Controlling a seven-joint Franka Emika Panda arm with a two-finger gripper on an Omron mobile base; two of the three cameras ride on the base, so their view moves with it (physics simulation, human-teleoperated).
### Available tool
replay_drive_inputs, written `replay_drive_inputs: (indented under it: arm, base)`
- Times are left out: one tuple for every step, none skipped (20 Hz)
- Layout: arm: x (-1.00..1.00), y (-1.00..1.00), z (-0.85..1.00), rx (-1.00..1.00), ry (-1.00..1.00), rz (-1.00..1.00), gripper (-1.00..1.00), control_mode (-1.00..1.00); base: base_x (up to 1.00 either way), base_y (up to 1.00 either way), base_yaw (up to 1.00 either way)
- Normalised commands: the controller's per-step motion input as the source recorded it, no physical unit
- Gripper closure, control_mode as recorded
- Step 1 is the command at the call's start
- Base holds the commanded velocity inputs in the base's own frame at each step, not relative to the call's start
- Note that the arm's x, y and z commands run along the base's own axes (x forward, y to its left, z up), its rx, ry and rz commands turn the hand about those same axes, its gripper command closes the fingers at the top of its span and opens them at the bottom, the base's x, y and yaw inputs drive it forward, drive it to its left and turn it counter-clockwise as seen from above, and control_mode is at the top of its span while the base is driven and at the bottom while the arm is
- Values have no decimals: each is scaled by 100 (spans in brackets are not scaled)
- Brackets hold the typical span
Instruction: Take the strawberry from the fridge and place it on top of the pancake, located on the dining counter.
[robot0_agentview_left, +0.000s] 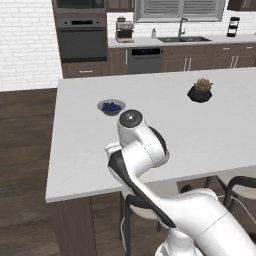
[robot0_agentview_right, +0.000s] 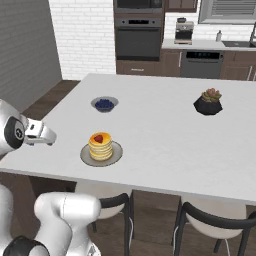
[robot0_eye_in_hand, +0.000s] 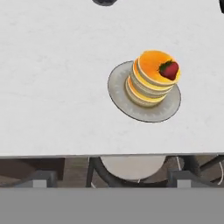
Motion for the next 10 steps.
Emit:
replay_drive_inputs:
  arm:
    - [-100,29,-55,0,17,-2,-100,-100]
    - [-99,33,-54,0,20,-2,-100,-100]
    - [-49,34,-52,0,29,0,-100,-100]
    - [-9,23,-34,0,32,0,-100,-100]
    - [0,22,-24,0,31,0,-100,-100]
    - [0,34,-23,-3,35,-2,-100,-100]
    - [9,23,-16,-3,39,-4,-100,-100]
    - [19,19,-6,-6,41,0,-100,-100]
    - [5,19,-9,-5,29,-2,-100,-100]
    - [0,0,-8,-3,23,-1,-100,-100]
  base:
    - [0,0,0]
    - [0,0,0]
    - [0,0,0]
    - [0,0,0]
    - [0,0,0]
    - [0,0,0]
    - [0,0,0]
    - [0,0,0]
    - [0,0,0]
    - [0,0,0]
